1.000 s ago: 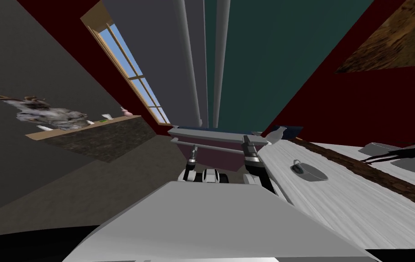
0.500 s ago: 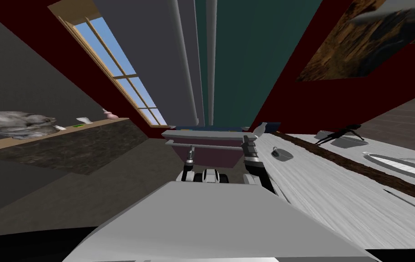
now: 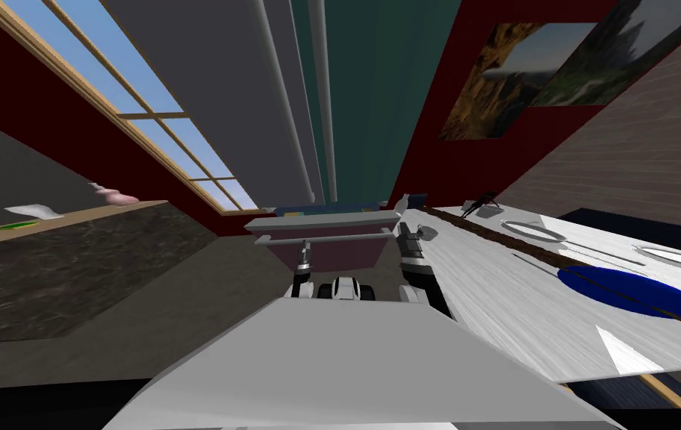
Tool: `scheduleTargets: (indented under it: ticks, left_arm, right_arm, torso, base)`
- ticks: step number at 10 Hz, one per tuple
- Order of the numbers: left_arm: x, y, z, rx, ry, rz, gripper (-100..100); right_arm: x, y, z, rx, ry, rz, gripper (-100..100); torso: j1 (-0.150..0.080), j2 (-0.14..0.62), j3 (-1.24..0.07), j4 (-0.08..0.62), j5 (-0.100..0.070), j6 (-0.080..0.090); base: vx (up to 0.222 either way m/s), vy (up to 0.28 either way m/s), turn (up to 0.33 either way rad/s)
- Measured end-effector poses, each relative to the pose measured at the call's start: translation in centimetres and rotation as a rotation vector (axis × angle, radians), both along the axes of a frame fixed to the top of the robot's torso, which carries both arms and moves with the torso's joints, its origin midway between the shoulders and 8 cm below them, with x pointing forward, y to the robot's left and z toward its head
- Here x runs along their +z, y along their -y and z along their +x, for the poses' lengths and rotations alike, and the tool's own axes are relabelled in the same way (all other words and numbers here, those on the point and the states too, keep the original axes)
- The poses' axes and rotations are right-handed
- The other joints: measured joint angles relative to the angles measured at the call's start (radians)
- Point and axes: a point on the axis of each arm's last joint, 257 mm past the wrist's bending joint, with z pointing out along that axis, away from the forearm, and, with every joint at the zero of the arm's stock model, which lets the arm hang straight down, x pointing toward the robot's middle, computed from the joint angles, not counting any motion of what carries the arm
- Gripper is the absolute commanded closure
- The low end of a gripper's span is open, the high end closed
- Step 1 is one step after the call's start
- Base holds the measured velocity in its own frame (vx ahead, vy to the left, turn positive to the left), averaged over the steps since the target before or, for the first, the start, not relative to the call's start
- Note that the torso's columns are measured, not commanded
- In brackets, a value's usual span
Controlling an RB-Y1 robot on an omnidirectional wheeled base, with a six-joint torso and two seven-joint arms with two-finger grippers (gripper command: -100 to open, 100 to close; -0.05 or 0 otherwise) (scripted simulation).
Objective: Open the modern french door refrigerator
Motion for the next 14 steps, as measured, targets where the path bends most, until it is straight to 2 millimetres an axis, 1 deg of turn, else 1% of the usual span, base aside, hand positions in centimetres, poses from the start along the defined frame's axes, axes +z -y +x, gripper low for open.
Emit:
scheduleTargets:
  ticks: [1,2,3,4,7,8,9,14]
  left_arm:
    - [0.0,-1.0,-0.2,0.033,0.003,0.000,100]
    - [0.2,-2.2,-0.7,0.066,0.004,0.002,100]
    - [-0.1,-2.4,-0.8,0.071,-0.006,0.002,100]
    - [-0.5,-3.3,-0.6,0.073,-0.008,0.010,100]
    - [-0.5,-8.6,-0.1,0.096,-0.002,0.029,100]
    - [-0.6,-10.4,-0.3,0.104,0.000,0.036,100]
    - [-0.7,-11.2,-0.6,0.110,-0.003,0.032,100]
    - [-0.4,-16.1,-0.3,0.135,0.001,0.025,100]
  right_arm:
    - [0.0,0.0,0.0,0.000,0.000,0.000,0]
    - [0.0,0.0,0.0,0.000,0.000,0.000,0]
    - [0.0,0.0,0.0,0.000,0.000,0.000,0]
    - [0.0,0.0,0.0,0.000,0.000,0.000,0]
    - [0.0,0.0,0.0,0.000,0.000,0.000,0]
    - [0.0,0.0,0.0,0.000,0.000,0.000,0]
    - [0.0,0.0,0.0,0.000,0.000,0.000,0]
    - [0.0,0.0,0.0,0.000,0.000,0.000,0]
  torso:
    - [-0.001,0.001,0.000,0.000,0.000,0.000]
    - [-0.002,0.002,0.001,0.001,-0.001,0.000]
    - [-0.001,-0.004,-0.002,0.000,-0.002,-0.002]
    - [0.000,-0.006,-0.003,-0.004,0.000,-0.003]
    - [0.002,-0.005,-0.002,-0.004,0.002,0.000]
    - [0.002,-0.006,-0.003,-0.004,0.002,-0.001]
    - [0.004,-0.006,-0.003,-0.004,0.002,0.000]
    - [0.003,-0.002,0.000,-0.003,0.002,-0.002]
  base:
    - [-0.188,-0.001,-0.333]
    - [-0.086,0.001,-0.056]
    - [-0.071,-0.065,-0.057]
    - [-0.117,-0.136,-0.105]
    - [-0.135,-0.164,-0.075]
    - [-0.079,-0.101,-0.010]
    - [-0.082,-0.083,-0.076]
    - [-0.069,-0.092,-0.054]
